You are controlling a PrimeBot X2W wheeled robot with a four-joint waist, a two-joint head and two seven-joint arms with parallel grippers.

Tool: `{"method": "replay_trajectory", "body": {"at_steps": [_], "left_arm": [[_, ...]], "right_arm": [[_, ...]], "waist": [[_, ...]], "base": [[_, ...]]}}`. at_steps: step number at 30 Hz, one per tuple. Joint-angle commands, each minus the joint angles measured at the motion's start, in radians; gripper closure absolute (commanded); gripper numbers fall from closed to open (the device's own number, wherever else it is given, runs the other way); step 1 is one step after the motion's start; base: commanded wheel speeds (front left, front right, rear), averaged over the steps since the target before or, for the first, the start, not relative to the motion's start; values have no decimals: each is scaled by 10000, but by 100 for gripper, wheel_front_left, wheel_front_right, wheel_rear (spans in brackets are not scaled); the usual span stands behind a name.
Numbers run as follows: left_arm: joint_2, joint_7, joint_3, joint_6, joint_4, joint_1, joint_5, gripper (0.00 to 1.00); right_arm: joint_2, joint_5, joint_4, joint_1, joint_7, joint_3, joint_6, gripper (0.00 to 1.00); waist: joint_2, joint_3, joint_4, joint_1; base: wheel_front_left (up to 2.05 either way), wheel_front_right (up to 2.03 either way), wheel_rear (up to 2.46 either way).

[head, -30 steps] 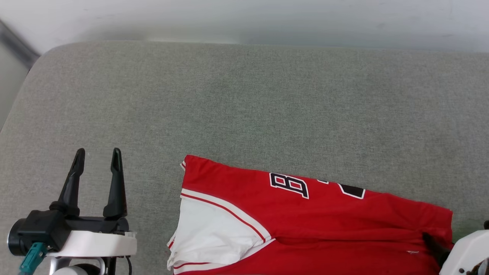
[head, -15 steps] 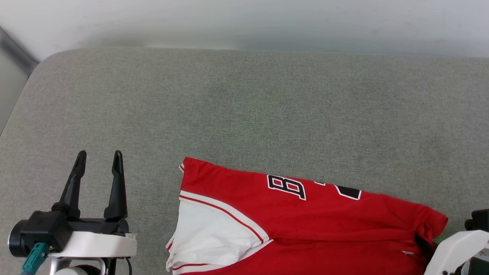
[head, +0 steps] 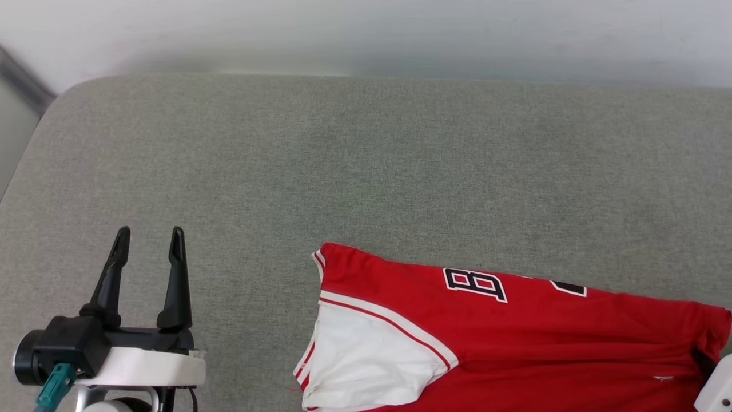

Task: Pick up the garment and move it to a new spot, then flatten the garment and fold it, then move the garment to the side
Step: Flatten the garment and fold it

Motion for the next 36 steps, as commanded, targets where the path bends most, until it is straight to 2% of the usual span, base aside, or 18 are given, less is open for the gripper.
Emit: {"method": "replay_trajectory", "body": {"at_steps": [1, 7, 10, 15, 20, 22, 28, 36], "left_arm": [[-29, -45, -34, -7, 41, 113, 23, 0], [-45, -45, 12, -13, 52, 356, -54, 0], [-97, -36, -19, -15, -85, 530, -253, 0], [-76, -35, -68, -15, -52, 668, -322, 0], [-119, -35, -197, -15, -1, 728, -356, 0], [-76, -35, -321, -15, 21, 678, -389, 0], [-23, -35, -390, -15, 63, 670, -422, 0], [-6, -35, -233, -16, 63, 481, -484, 0]], "right_arm": [[-91, -34, 66, -130, -39, -58, -18, 100], [-199, 255, -497, 324, 177, 417, -11, 100], [-200, 473, -1681, 843, 630, 1081, -11, 100], [123, 749, -2859, 1360, 1478, 1853, -11, 100], [711, 1439, -3916, 1345, 2139, 3221, -11, 100], [798, 2165, -3724, 1110, 1928, 3853, -11, 100], [796, 3742, -2855, 632, 1134, 4911, -10, 100], [787, 4688, -1203, -589, -192, 6518, -10, 100]], "waist": [[0, -105, -4, 0], [0, -533, -39, 0], [0, -856, -53, 0], [0, -1112, -63, 0], [0, -1288, 70, 0], [0, -1308, 247, 0], [0, -1302, 547, 0], [0, -1202, 950, 0]], "base": [[0, 0, 0], [0, 0, 0], [0, 0, 0], [0, 0, 0], [0, 0, 0], [0, 0, 0], [0, 0, 0], [0, 0, 0]]}}
